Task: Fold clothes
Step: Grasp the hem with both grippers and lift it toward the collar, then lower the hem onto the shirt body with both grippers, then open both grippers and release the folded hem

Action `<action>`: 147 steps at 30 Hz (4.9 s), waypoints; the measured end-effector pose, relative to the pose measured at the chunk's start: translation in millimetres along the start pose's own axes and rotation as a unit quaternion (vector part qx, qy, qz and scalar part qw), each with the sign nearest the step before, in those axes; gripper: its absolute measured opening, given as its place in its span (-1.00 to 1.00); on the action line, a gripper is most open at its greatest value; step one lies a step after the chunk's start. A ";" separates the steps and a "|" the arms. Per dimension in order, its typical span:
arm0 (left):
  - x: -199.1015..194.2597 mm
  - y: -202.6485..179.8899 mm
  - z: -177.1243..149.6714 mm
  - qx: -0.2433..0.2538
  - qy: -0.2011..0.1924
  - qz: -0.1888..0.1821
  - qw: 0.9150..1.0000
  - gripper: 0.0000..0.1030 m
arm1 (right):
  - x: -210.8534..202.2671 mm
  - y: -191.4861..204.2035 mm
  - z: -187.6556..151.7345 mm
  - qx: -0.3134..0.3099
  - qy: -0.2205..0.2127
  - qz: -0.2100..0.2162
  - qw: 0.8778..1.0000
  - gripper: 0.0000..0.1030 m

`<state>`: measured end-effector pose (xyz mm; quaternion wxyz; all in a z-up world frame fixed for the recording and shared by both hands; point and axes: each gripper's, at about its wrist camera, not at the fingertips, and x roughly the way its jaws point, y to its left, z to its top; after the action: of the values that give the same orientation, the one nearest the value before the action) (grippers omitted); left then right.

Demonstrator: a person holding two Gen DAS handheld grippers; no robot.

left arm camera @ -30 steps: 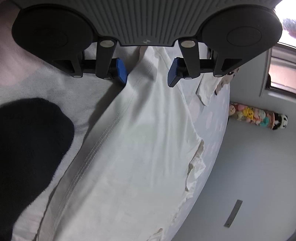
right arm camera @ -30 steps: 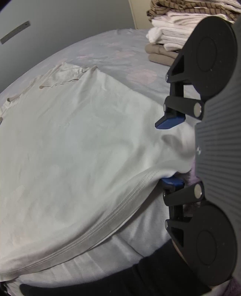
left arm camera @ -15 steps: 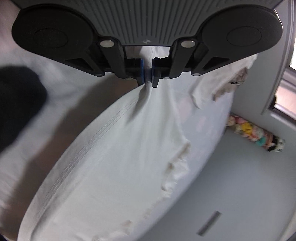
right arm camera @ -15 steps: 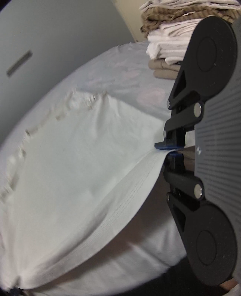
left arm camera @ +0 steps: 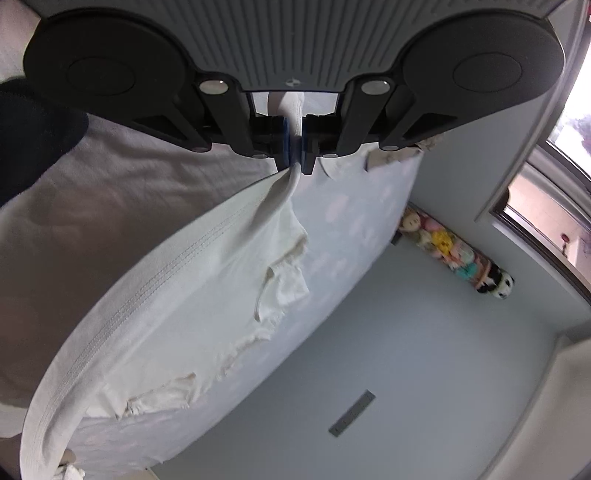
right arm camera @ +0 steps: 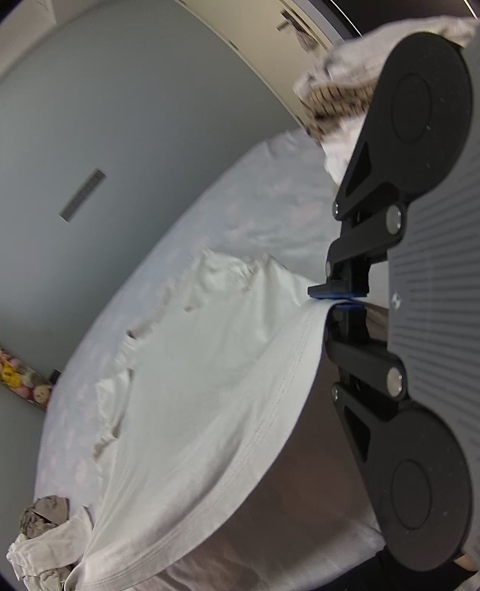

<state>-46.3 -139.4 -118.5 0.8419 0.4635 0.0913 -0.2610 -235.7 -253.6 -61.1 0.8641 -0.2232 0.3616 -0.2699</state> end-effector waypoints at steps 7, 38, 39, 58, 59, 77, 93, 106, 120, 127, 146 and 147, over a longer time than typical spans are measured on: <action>-20.6 11.6 7.8 -0.008 -0.026 0.018 0.999 -0.93 | -33.2 -14.1 10.1 -0.019 -0.033 -0.031 0.999 -0.94; -70.0 34.4 33.9 0.023 -0.032 0.016 0.999 -0.93 | -136.8 -52.8 23.4 -0.050 -0.105 -0.054 0.992 -0.95; -65.2 33.6 35.7 0.023 -0.029 0.014 0.999 -0.93 | -129.9 -53.3 24.8 -0.049 -0.103 -0.051 0.992 -0.95; 138.3 54.5 121.9 0.139 -0.001 -0.050 0.989 -0.93 | 62.2 -103.2 81.3 -0.056 -0.065 -0.008 0.996 -0.95; 153.8 54.7 126.2 0.142 0.001 -0.056 0.988 -0.93 | 79.0 -106.3 86.0 -0.053 -0.059 -0.001 0.997 -0.95; 376.4 12.3 141.5 0.181 0.119 -0.152 0.964 -0.93 | 375.1 -102.2 133.9 0.013 0.057 0.145 0.988 -0.94; 432.9 61.6 137.0 -0.047 0.166 -0.175 0.969 -0.49 | 434.2 -136.0 105.3 0.221 0.114 0.193 0.949 -0.33; 422.8 133.6 131.5 -0.231 0.176 -0.176 0.941 -0.16 | 407.4 -193.9 88.6 0.386 0.108 0.144 0.905 -0.23; 424.3 124.7 67.5 -0.394 0.182 -0.221 0.874 -0.24 | 394.3 -170.3 69.0 0.461 0.098 0.209 0.857 -0.19; 421.0 120.7 71.0 -0.374 0.174 -0.205 0.888 -0.92 | 414.1 -176.4 63.1 0.425 0.124 0.142 0.886 -0.92; 303.3 126.1 29.0 -0.361 0.143 -0.185 0.903 -0.76 | 311.6 -177.7 6.6 0.431 0.102 0.102 0.891 -0.57; 291.4 126.1 23.2 -0.367 0.142 -0.186 0.900 -0.76 | 296.9 -173.4 1.0 0.429 0.098 0.105 0.892 -0.57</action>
<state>264.5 -207.2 -128.5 0.8664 0.1287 0.3836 -0.2927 -111.8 -570.7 -109.4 0.8592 0.2364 0.3144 -0.3271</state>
